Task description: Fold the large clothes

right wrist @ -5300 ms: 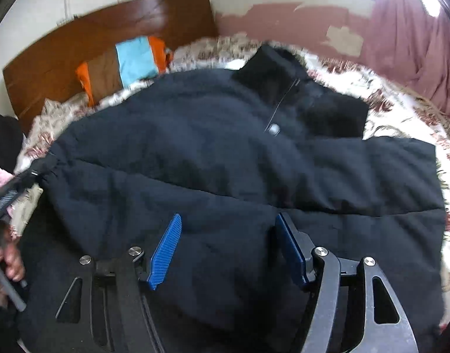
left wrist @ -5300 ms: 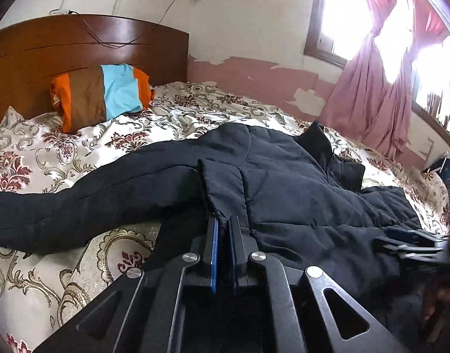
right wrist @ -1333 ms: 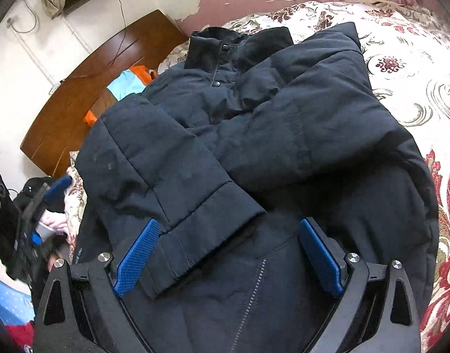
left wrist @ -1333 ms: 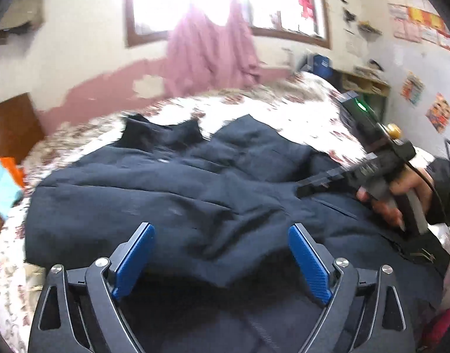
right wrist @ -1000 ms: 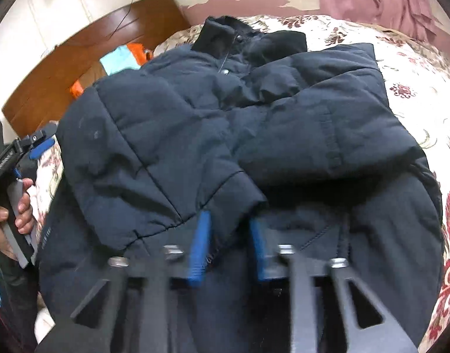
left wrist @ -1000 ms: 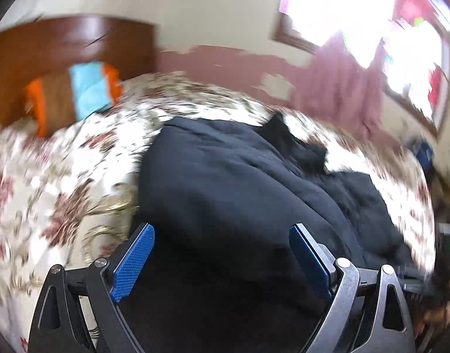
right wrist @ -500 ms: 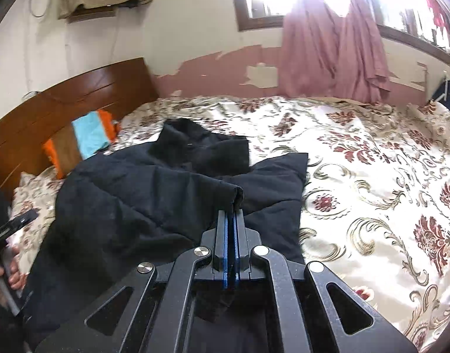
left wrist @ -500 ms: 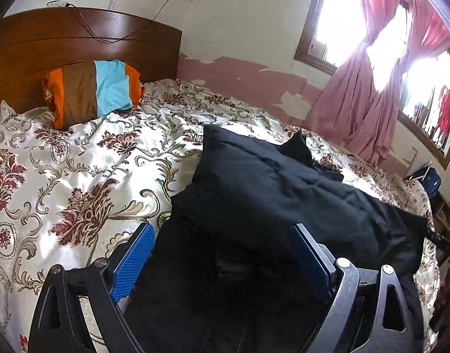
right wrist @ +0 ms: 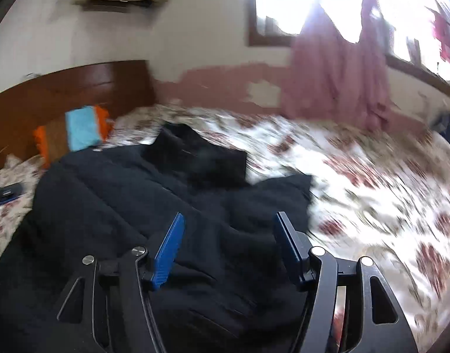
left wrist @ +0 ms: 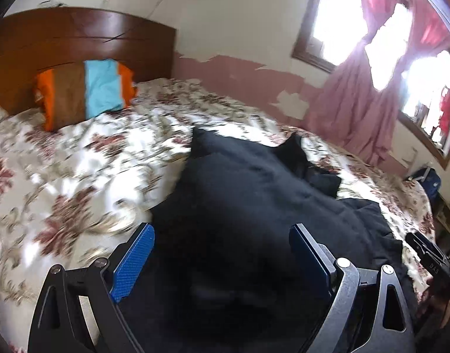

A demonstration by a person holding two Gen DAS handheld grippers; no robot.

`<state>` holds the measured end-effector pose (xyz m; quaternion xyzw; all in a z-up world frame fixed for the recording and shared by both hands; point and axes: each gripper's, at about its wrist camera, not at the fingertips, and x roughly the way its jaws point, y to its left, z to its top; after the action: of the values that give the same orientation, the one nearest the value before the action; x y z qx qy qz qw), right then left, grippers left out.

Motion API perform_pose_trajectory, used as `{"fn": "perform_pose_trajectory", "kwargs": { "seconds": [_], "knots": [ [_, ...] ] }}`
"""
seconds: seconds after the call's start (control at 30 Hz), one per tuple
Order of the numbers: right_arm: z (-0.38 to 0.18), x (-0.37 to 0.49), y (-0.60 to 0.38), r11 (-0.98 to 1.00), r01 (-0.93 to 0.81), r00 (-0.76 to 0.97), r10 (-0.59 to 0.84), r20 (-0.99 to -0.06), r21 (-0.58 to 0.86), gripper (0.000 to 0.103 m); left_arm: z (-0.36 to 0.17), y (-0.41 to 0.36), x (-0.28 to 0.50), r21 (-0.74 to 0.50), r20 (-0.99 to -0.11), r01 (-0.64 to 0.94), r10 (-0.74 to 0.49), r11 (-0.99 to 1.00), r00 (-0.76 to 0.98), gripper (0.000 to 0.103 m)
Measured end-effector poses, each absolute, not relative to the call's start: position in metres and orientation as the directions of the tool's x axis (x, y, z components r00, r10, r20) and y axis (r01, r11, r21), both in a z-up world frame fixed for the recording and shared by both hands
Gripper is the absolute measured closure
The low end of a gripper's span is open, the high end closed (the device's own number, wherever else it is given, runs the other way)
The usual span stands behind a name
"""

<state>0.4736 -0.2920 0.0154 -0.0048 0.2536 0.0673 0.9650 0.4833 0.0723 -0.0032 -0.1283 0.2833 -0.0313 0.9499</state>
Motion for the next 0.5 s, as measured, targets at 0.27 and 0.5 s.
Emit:
{"fn": "perform_pose_trajectory", "kwargs": {
  "seconds": [0.27,0.5],
  "knots": [
    [-0.028,0.531,-0.273,0.952,-0.268,0.69,0.295,-0.661,0.146,0.045,-0.014,-0.002,0.544,-0.011,-0.645,0.071,-0.062,0.997,0.762,0.01],
    [-0.059,0.541,-0.265,0.942,-0.286,0.605,0.319,-0.729,0.175,0.044,-0.048,-0.03,0.534,0.224,-0.582,0.067,0.079,0.972,0.81,0.008]
  ]
}}
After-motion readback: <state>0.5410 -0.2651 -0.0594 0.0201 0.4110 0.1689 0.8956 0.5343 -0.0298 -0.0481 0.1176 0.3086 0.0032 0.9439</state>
